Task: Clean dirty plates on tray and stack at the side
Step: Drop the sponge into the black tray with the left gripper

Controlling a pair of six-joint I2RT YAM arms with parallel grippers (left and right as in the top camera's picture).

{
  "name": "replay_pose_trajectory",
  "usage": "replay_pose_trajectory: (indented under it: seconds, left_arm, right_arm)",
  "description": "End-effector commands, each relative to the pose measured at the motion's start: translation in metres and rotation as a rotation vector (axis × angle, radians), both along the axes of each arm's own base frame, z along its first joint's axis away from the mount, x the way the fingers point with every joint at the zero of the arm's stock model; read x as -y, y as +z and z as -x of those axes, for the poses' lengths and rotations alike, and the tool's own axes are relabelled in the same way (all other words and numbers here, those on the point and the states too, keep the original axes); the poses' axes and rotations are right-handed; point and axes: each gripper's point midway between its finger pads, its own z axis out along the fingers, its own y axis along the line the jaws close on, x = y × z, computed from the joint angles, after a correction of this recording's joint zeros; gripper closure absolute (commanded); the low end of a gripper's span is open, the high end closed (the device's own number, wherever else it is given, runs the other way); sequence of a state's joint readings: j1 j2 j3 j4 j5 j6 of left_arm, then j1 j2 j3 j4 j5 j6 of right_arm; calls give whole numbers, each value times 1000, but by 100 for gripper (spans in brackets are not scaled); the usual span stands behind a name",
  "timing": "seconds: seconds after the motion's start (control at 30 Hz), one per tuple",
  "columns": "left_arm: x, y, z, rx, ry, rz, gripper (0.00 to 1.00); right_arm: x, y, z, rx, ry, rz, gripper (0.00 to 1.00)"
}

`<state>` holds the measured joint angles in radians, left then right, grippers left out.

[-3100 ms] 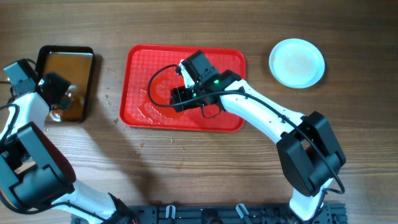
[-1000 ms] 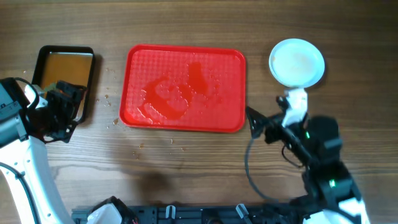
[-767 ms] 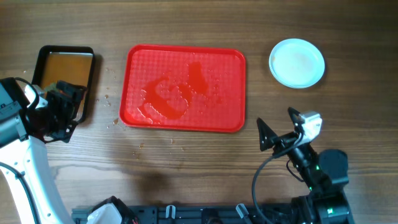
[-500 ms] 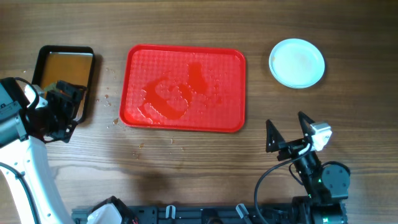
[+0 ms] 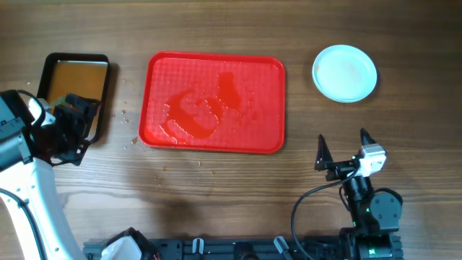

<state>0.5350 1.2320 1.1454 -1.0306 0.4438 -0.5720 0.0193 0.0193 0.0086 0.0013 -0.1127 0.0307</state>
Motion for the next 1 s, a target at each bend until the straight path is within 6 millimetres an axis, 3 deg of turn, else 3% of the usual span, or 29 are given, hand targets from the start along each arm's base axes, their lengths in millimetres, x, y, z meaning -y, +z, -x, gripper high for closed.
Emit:
replay_pose_trajectory:
  seconds: [0.0, 0.07, 0.17, 0.77, 0.9, 0.97]
  left_arm:
    - [1, 1, -1, 5, 3, 10, 0]
    - [1, 1, -1, 5, 3, 10, 0]
    - [1, 1, -1, 5, 3, 10, 0]
    - [1, 1, -1, 5, 3, 10, 0]
    - [-15, -6, 7, -53, 52, -74, 0]
    - [-7, -6, 9, -53, 9, -67, 0]
  right_arm:
    - [14, 3, 0, 19, -69, 31, 0]
    - [23, 3, -1, 17, -122, 35, 1]
    - [21, 2, -1, 28, -112, 184, 0]
    - [21, 2, -1, 29, -107, 187, 0]
    - [21, 2, -1, 29, -107, 188, 0]
    - [21, 2, -1, 29, -107, 188, 0]
